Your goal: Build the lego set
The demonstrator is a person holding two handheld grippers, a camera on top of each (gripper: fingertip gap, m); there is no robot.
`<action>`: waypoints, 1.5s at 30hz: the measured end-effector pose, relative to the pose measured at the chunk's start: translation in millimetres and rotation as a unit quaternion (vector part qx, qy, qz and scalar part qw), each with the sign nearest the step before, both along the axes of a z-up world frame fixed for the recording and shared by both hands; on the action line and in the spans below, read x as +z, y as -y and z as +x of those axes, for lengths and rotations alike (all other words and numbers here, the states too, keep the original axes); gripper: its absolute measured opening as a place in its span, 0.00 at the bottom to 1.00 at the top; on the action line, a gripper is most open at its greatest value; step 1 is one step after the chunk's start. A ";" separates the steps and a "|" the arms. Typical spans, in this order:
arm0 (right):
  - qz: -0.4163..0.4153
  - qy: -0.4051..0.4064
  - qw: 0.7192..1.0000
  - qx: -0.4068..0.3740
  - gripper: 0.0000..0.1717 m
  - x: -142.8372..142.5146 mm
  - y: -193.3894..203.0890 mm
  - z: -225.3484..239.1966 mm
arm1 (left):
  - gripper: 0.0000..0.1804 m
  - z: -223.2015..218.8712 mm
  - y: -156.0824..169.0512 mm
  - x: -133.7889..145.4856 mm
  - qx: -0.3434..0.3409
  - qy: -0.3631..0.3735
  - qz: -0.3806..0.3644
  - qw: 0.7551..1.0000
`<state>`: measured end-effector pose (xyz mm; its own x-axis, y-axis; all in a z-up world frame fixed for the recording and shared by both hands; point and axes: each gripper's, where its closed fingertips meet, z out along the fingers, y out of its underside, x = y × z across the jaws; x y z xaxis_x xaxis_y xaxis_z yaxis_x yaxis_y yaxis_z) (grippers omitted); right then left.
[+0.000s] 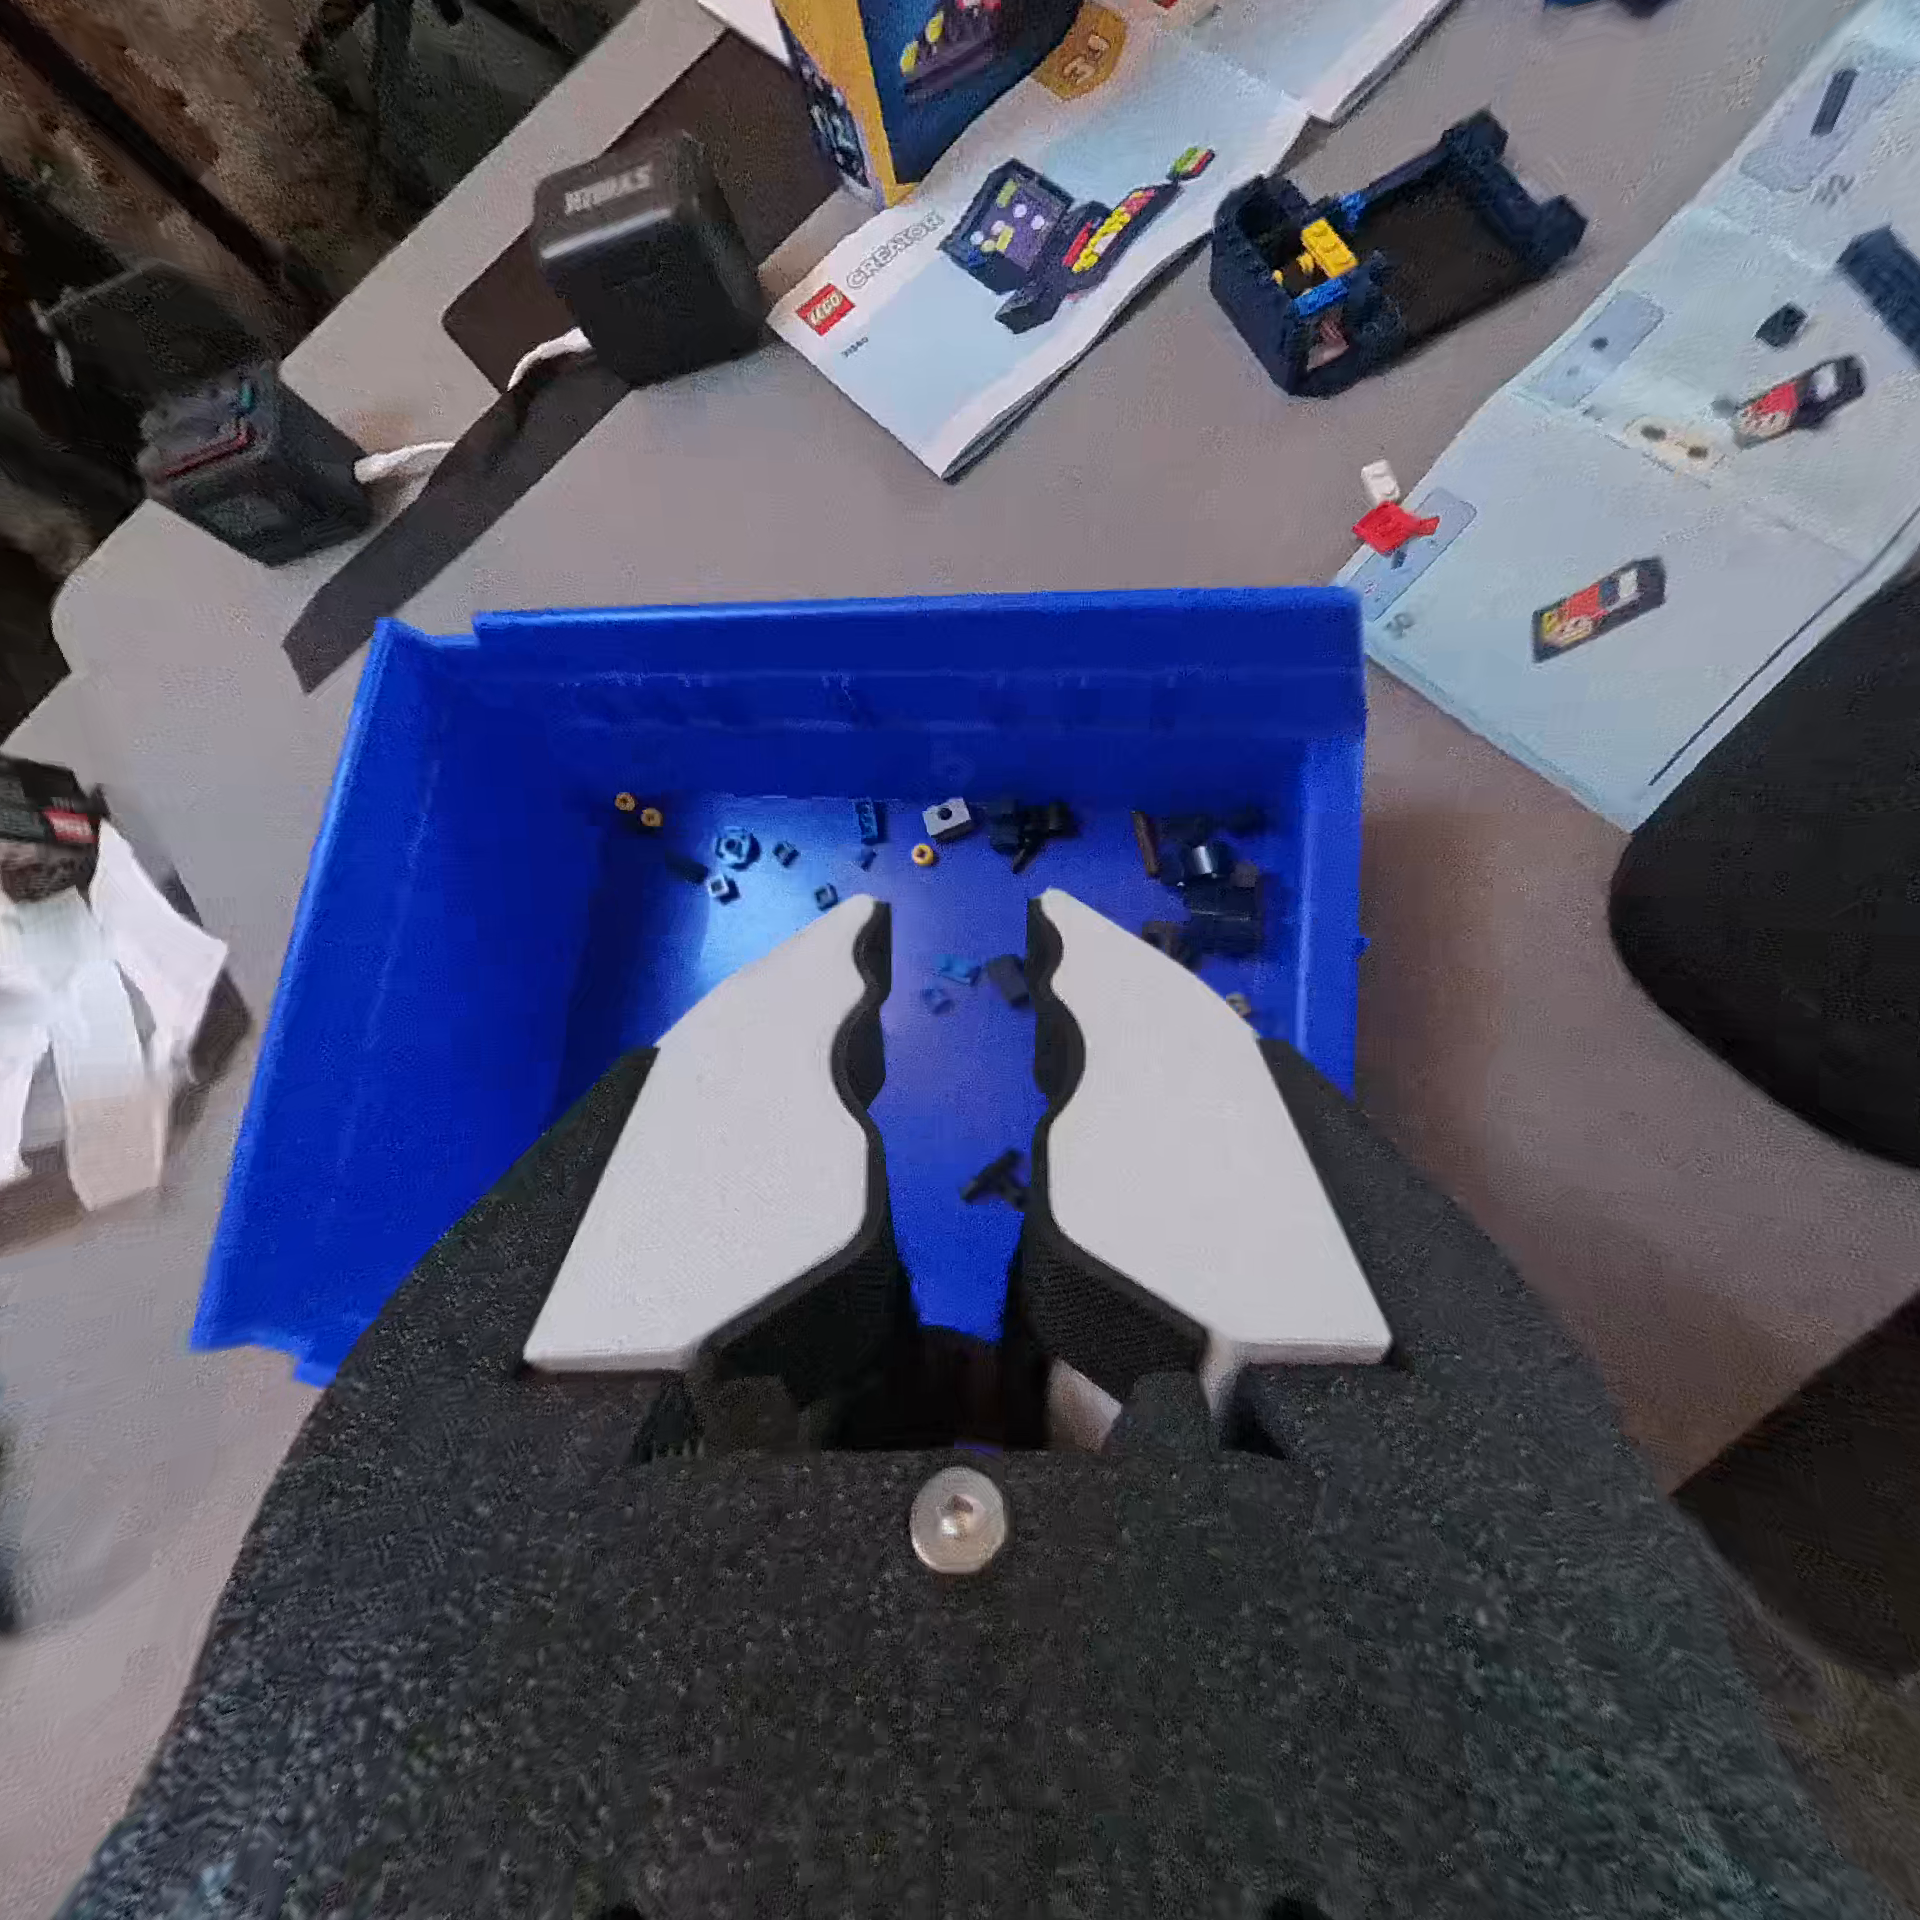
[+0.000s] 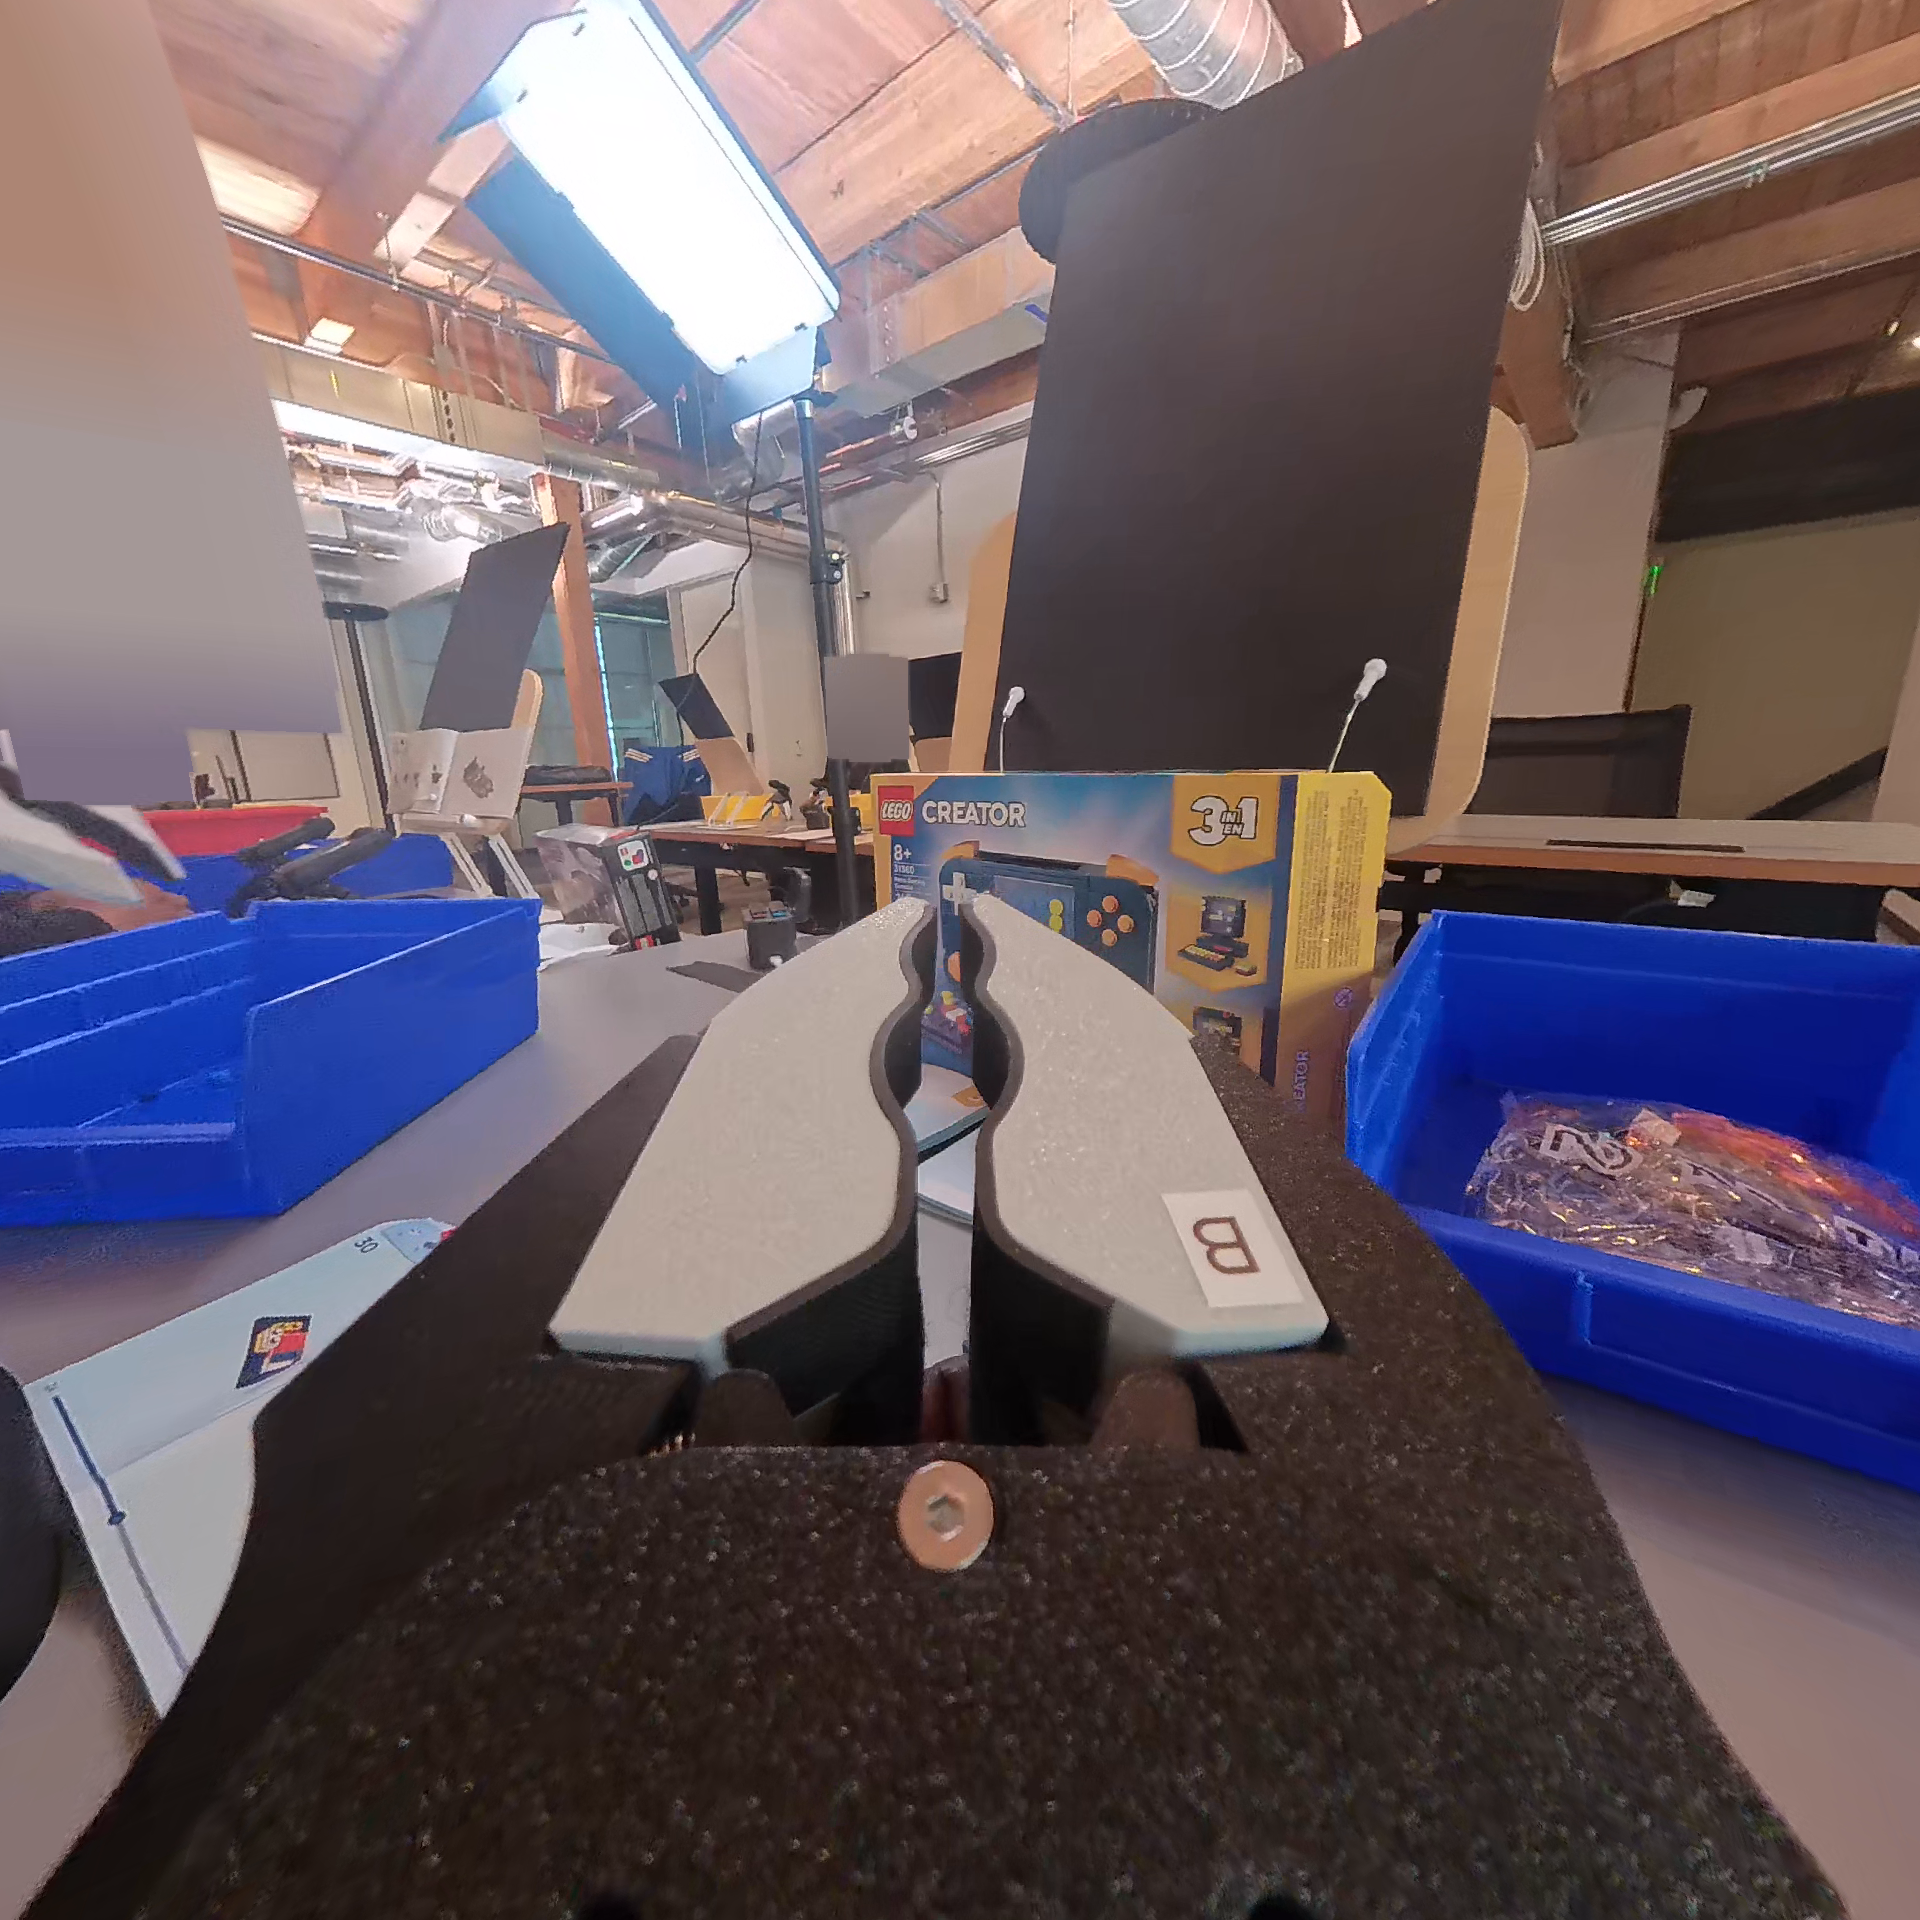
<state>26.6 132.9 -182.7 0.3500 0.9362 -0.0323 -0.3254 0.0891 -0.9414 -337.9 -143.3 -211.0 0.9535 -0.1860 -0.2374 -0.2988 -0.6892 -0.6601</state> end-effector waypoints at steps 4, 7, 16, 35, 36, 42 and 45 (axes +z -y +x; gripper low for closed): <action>-0.001 0.008 1.000 0.002 0.02 -2.8 -0.4 -1.5 | 0.19 -51.9 -14.9 -24.7 -0.045 -0.035 -0.091 0.994; -0.004 0.017 1.000 0.003 0.02 -6.6 -1.7 -2.9 | 0.18 -74.3 -29.6 -40.4 -0.053 0.014 -0.128 0.990; 0.002 0.040 0.999 -0.002 0.02 -14.2 -3.6 -6.1 | 0.14 -98.4 -74.3 -116.0 -0.157 -0.050 -0.209 0.964; 0.012 0.061 0.997 0.034 0.03 -15.7 12.0 -16.9 | 0.09 10.5 -100.7 50.2 -0.074 0.117 0.162 0.977; 0.014 0.067 0.997 0.048 0.03 -16.7 17.1 -20.3 | 0.09 54.0 -93.7 79.1 -0.109 0.154 0.229 0.955; 0.072 0.083 0.967 0.228 0.07 -15.5 88.4 -39.3 | 0.09 263.6 -93.4 75.9 -0.250 0.423 0.278 0.826; 0.130 0.095 0.955 0.248 0.20 -16.8 114.7 -44.3 | 0.09 294.9 -132.5 48.6 -0.222 0.599 0.220 0.737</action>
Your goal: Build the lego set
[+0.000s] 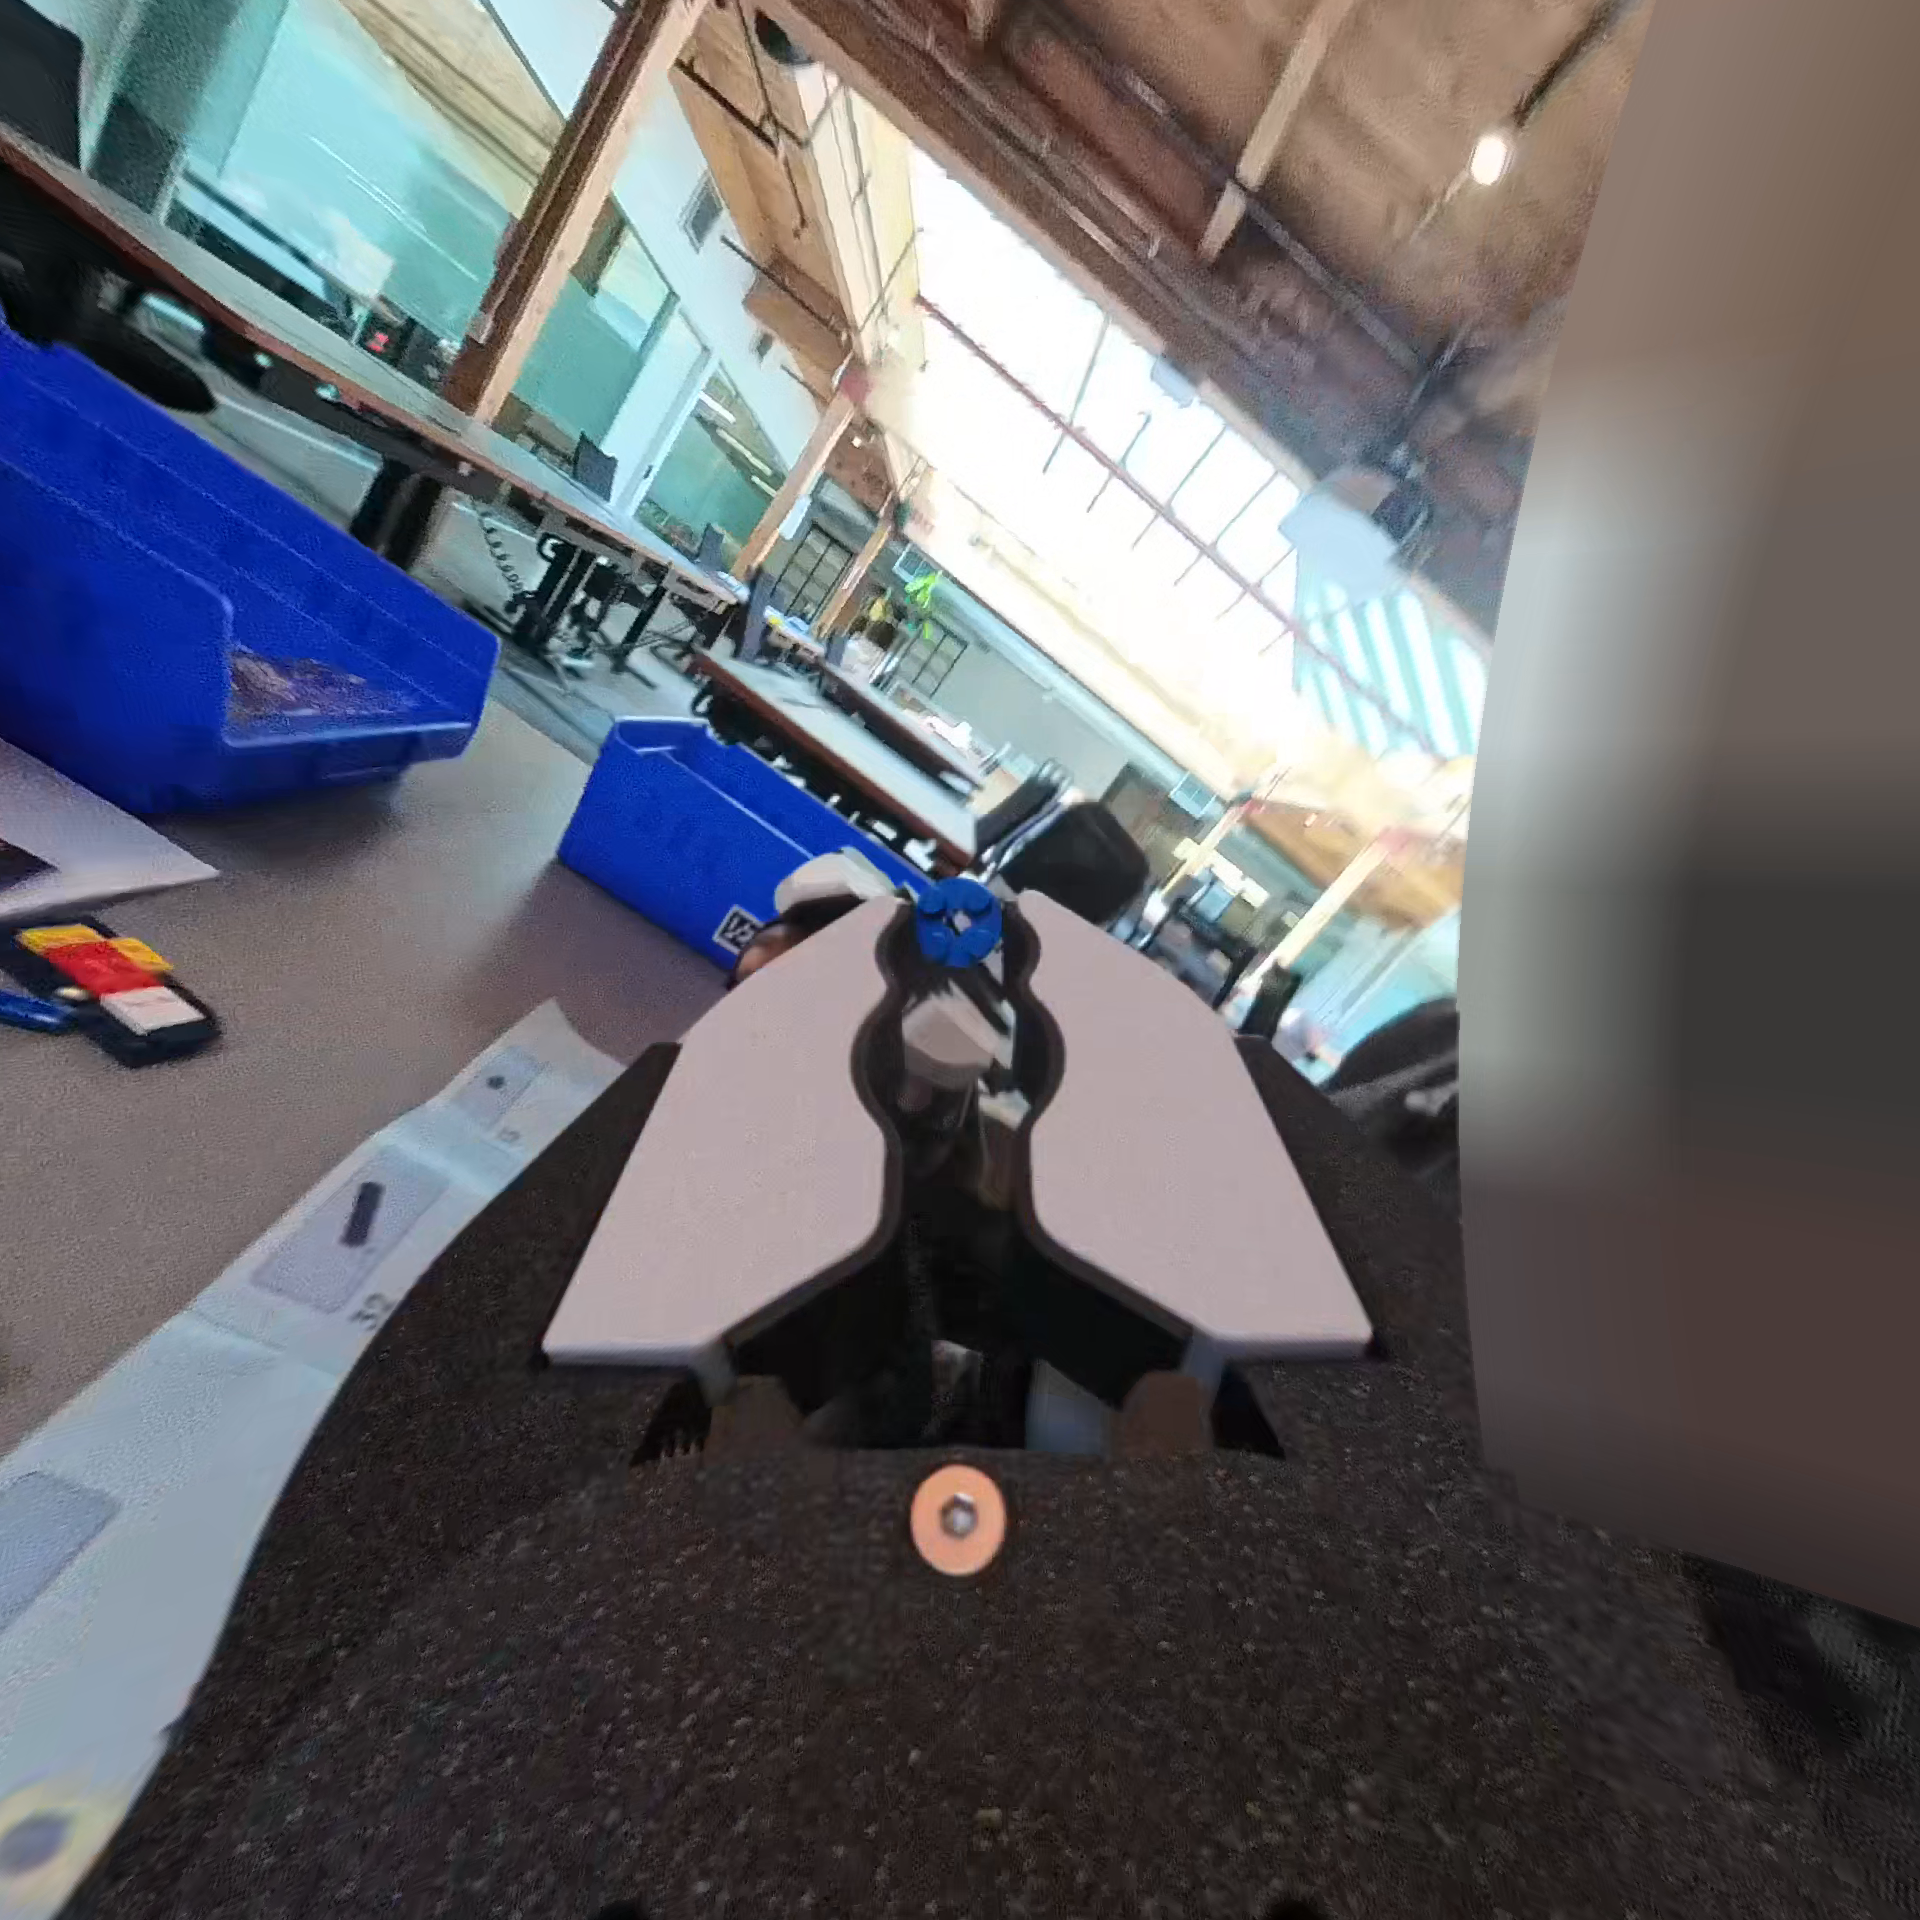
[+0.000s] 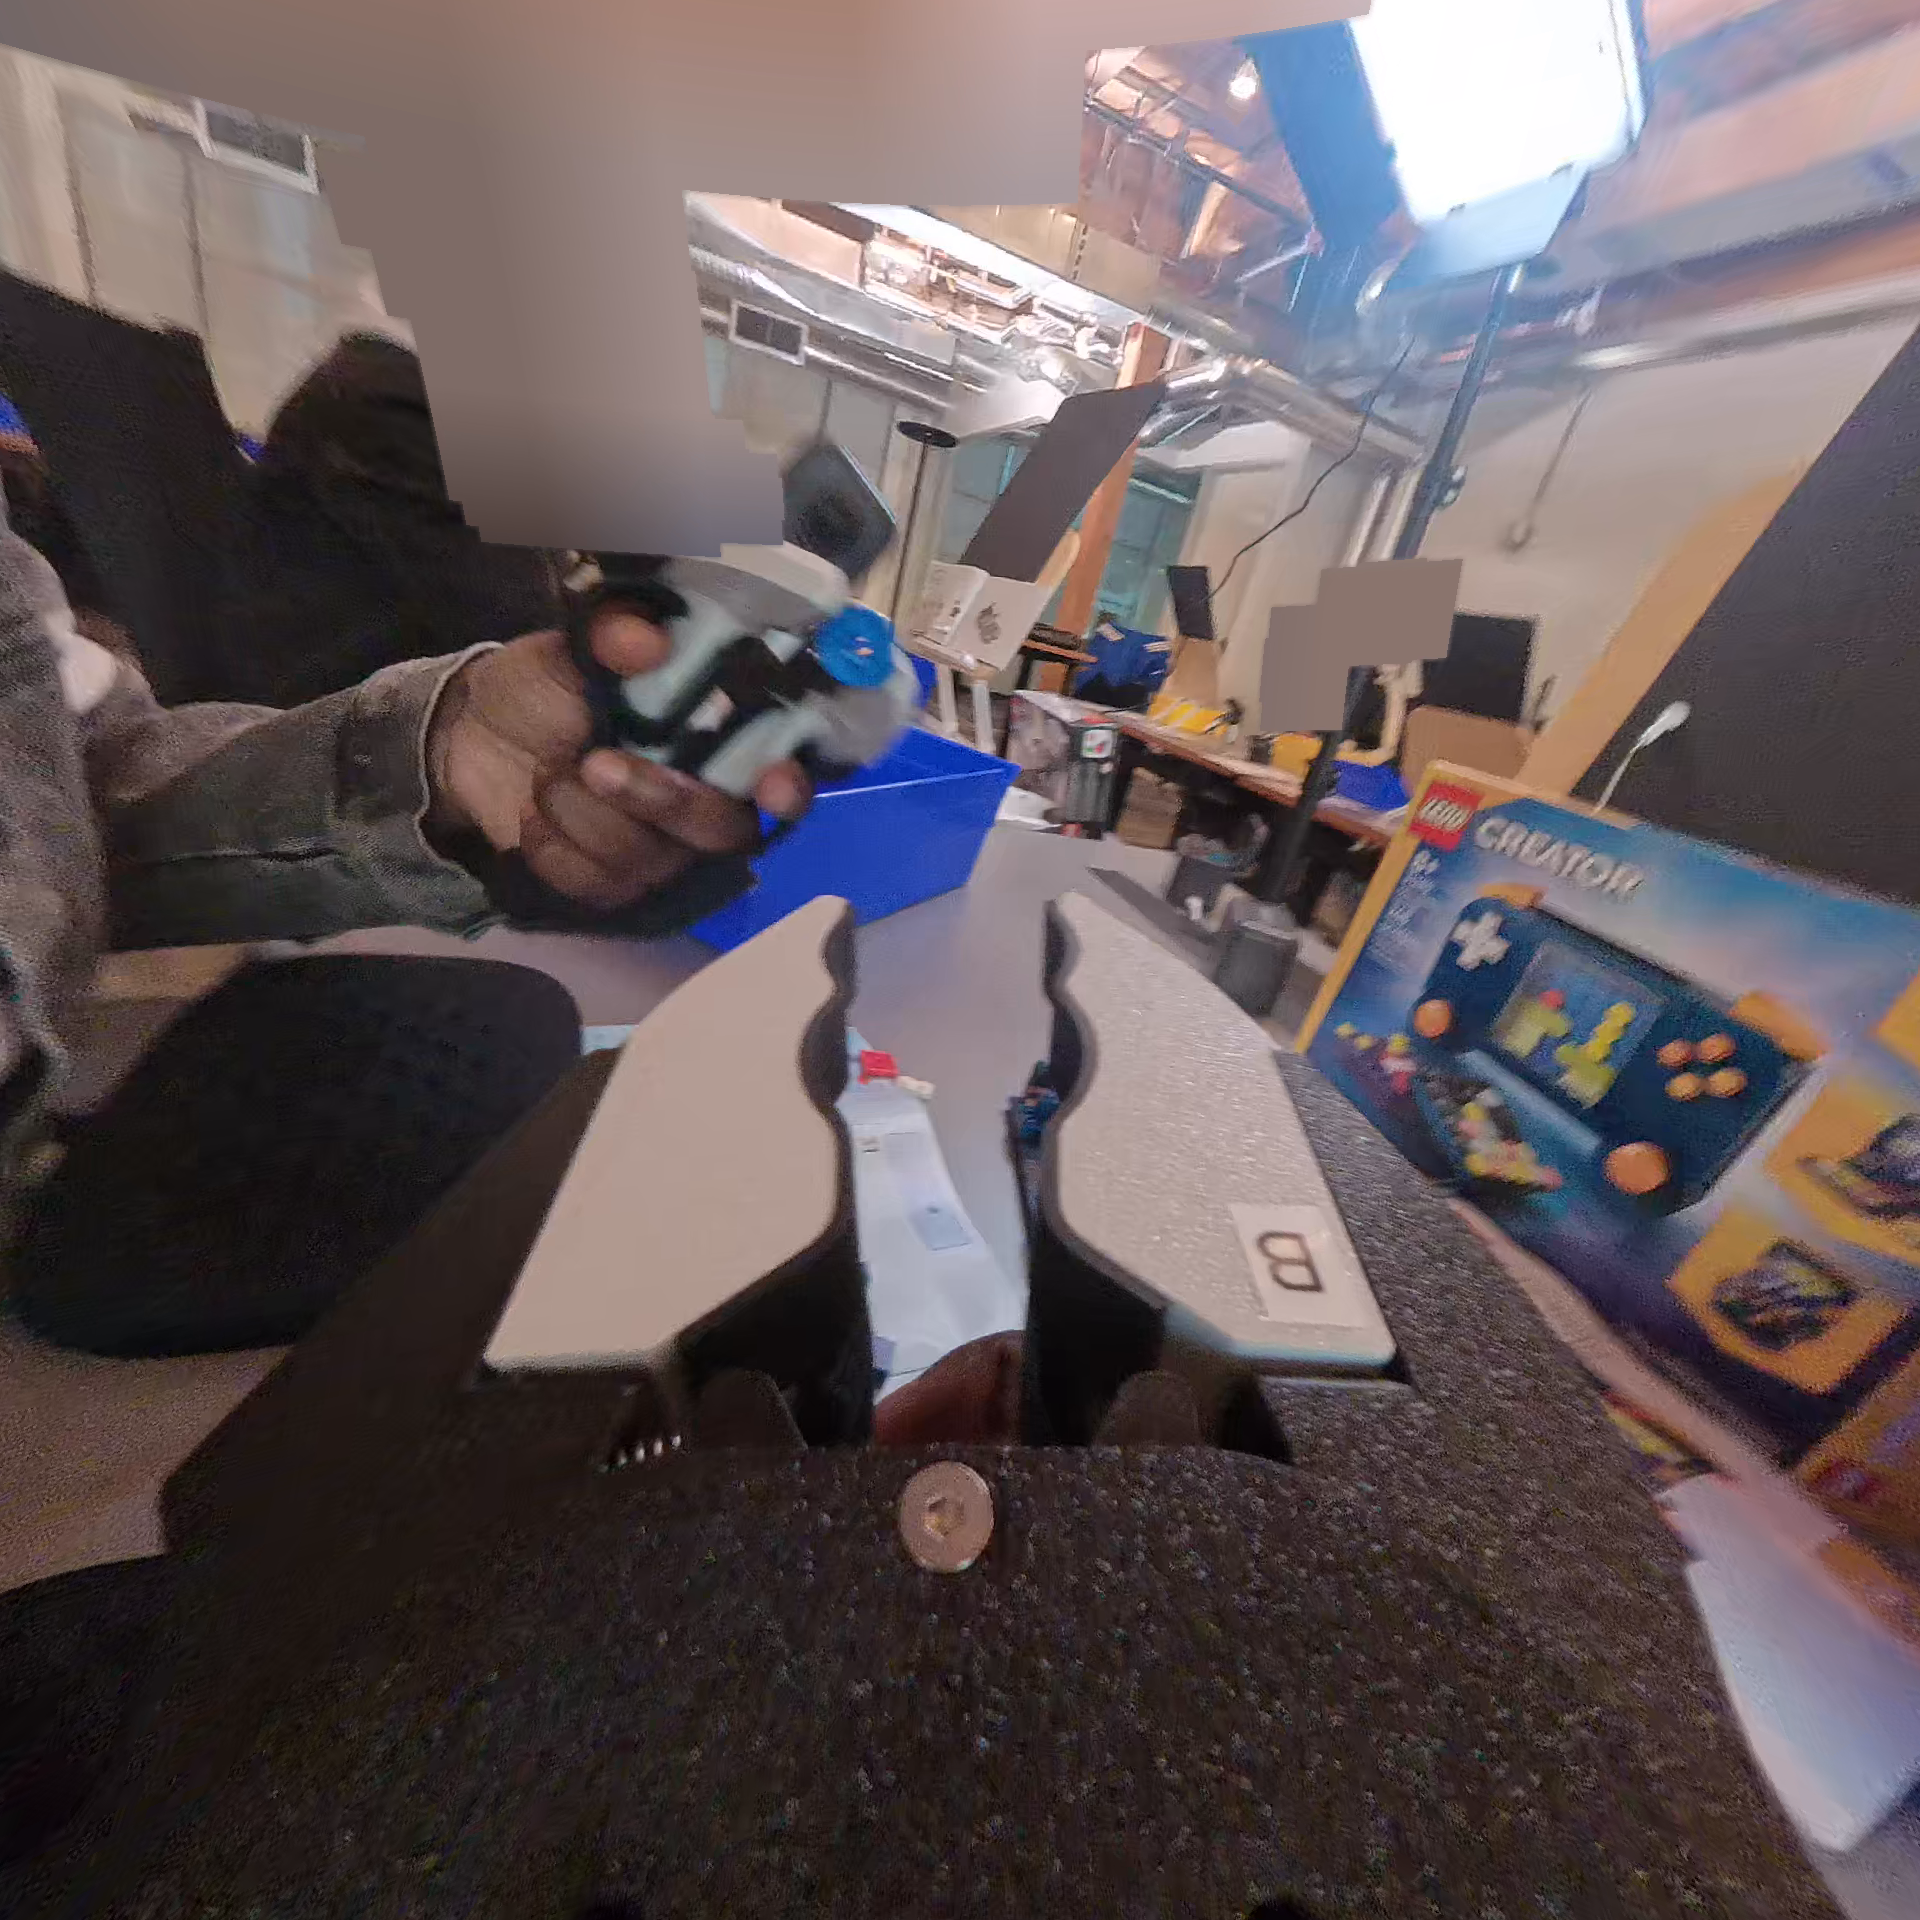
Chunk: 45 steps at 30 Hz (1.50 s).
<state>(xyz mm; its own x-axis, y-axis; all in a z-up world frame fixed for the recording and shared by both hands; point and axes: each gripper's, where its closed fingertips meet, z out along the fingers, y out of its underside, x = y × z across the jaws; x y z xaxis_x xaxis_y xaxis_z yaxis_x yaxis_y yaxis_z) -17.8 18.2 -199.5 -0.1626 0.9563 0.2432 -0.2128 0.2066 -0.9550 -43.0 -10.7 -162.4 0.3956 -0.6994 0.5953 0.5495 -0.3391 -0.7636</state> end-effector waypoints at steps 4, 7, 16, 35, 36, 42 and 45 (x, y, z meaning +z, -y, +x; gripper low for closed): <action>0.113 -0.001 0.989 -0.094 0.23 -1.9 -4.3 -4.0 | 0.09 14.1 -39.7 -22.0 -0.035 0.132 -0.080 0.987; 0.116 0.002 0.986 -0.122 0.22 0.5 -10.5 -3.9 | 0.09 35.1 -44.6 -32.9 -0.070 0.114 -0.106 0.985; 0.121 0.053 0.981 -0.141 0.10 -15.3 -26.5 -3.8 | 0.16 30.5 -55.3 -54.2 -0.061 0.041 -0.081 0.994; 0.006 0.329 0.944 -0.031 0.27 -112.8 -49.8 21.5 | 0.16 -56.3 -15.2 -153.5 -0.062 -0.532 -0.140 0.833; 0.012 0.324 0.946 0.006 0.24 -115.8 -35.3 18.6 | 0.15 -58.8 -11.6 -160.8 -0.067 -0.550 -0.136 0.821; 0.059 0.446 0.892 -0.037 0.03 -156.9 -36.2 22.5 | 0.12 -66.4 -22.5 -185.5 -0.023 -0.588 -0.146 0.795; 0.046 0.484 0.868 -0.101 0.03 -157.4 -57.6 37.8 | 0.13 -51.6 -42.9 -173.6 0.027 -0.530 -0.113 0.840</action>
